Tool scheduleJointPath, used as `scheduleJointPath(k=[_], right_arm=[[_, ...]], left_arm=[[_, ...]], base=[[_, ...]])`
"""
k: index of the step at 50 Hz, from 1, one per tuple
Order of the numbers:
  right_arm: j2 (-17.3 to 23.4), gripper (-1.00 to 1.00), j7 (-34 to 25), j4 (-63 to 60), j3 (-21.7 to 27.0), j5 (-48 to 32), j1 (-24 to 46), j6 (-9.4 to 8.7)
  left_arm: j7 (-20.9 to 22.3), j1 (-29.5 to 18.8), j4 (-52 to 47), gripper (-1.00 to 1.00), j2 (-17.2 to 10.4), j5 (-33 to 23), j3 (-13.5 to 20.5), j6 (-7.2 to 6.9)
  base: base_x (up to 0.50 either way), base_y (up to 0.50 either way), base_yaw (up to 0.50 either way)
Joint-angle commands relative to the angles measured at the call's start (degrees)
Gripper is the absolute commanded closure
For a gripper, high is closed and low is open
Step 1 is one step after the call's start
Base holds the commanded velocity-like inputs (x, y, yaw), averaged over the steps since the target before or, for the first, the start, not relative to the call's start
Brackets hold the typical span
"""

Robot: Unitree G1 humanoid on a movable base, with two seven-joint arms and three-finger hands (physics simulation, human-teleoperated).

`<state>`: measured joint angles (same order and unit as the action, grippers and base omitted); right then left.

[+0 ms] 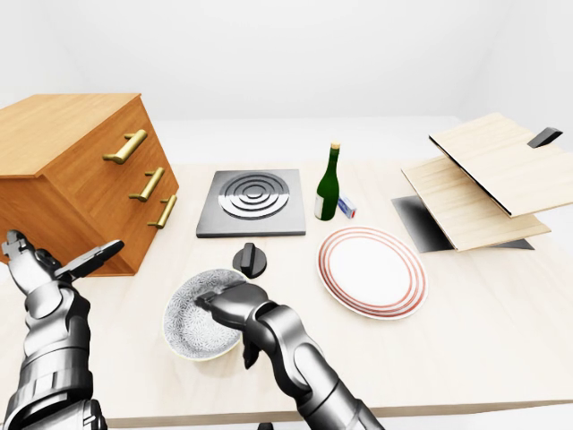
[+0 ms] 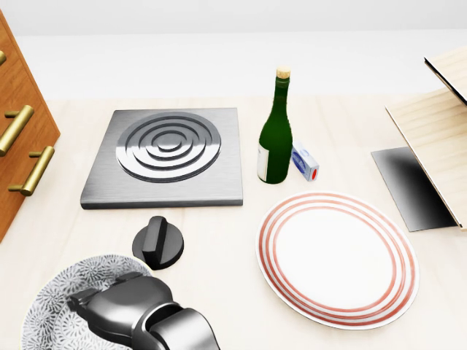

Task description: Pick up the akita bowl and put it on the plate.

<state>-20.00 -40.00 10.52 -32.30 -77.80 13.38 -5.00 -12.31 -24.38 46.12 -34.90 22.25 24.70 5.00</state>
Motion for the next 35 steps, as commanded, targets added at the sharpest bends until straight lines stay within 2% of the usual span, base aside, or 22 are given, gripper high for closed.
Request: scheduleJointPath(k=[1, 35], right_arm=[[0.0, 1.0, 0.0, -0.3, -0.1, 0.0, 0.0, 0.0], [0.0, 1.0, 0.0, -3.4, -0.5, -0.4, -0.3, 0.0]], left_arm=[[0.0, -0.3, 0.7, -1.0, 0.1, -0.1, -0.1, 0.0], [0.0, -0.1, 0.1, -1.0, -0.1, 0.2, -0.1, 0.0]], base=[[0.0, 0.0, 0.0], [0.0, 0.0, 0.0]])
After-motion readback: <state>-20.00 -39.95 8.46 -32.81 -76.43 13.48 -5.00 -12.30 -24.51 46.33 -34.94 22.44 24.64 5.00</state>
